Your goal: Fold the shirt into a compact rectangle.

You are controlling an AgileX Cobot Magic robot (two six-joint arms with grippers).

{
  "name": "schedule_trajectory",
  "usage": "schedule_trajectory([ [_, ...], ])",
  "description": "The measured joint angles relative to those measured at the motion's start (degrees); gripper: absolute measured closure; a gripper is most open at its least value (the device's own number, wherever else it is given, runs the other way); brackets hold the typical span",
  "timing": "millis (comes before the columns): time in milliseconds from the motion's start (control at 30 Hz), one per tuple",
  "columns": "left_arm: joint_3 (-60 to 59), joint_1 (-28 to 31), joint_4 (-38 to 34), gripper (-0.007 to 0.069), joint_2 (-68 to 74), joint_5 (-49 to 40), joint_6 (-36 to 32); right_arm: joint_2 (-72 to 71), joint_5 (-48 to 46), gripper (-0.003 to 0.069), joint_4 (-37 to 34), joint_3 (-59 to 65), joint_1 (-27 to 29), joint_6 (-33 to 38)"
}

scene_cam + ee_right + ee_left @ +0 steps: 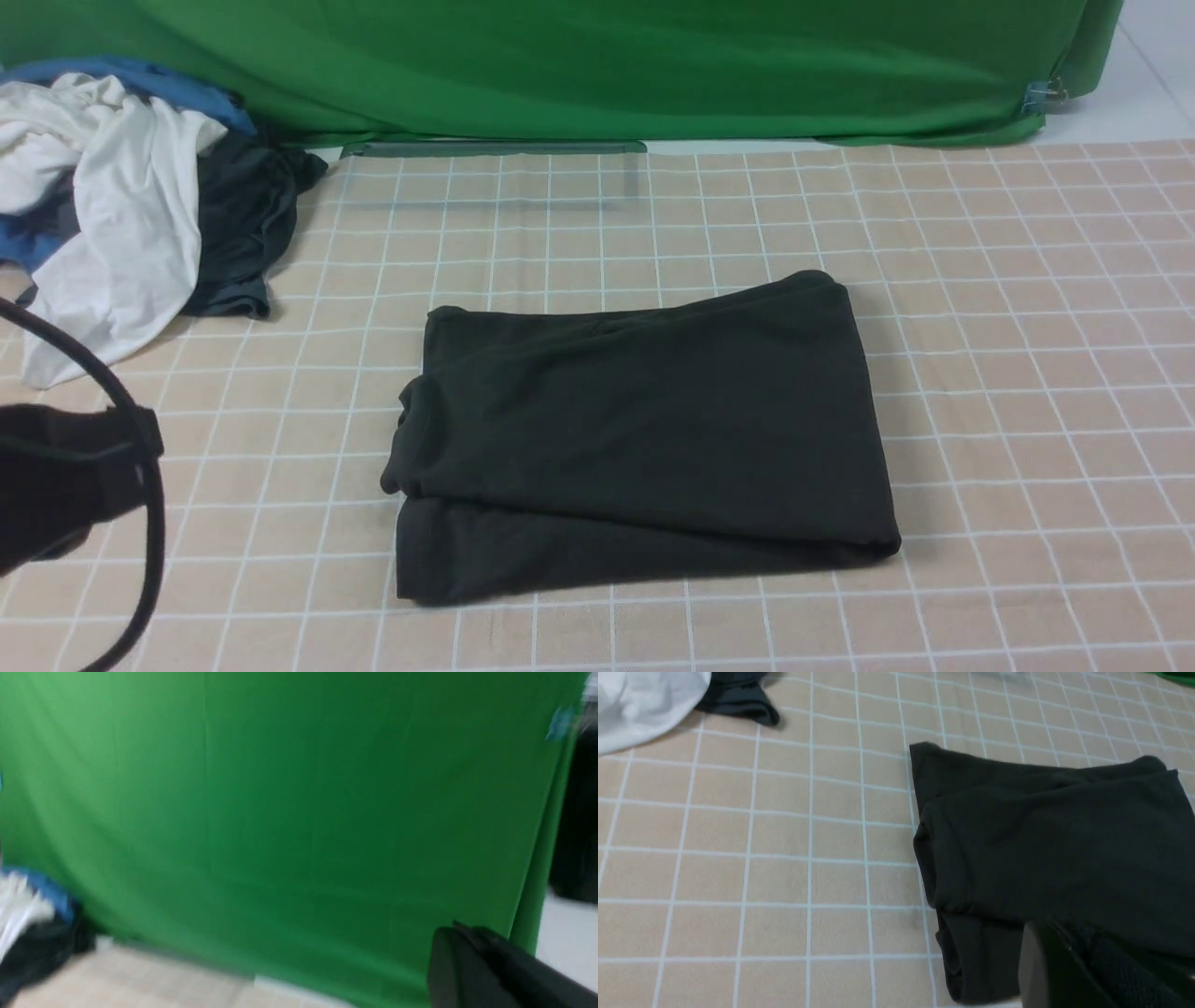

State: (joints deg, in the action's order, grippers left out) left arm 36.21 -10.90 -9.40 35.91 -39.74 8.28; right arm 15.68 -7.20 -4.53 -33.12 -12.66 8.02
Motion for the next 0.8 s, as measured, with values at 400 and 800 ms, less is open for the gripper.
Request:
schedule_trajectory([
  [400, 0.00, 0.00, -0.11, 0.0606, 0.00, 3.29, -0.30, -15.79, 19.58, 0.0501, 0.00, 16.45, 0.00, 1.27],
  [800, 0.00, 0.00, -0.11, 0.0606, 0.00, 3.86, -0.30, -15.84, 19.08, 0.0423, 0.00, 16.49, 0.00, 1.27],
])
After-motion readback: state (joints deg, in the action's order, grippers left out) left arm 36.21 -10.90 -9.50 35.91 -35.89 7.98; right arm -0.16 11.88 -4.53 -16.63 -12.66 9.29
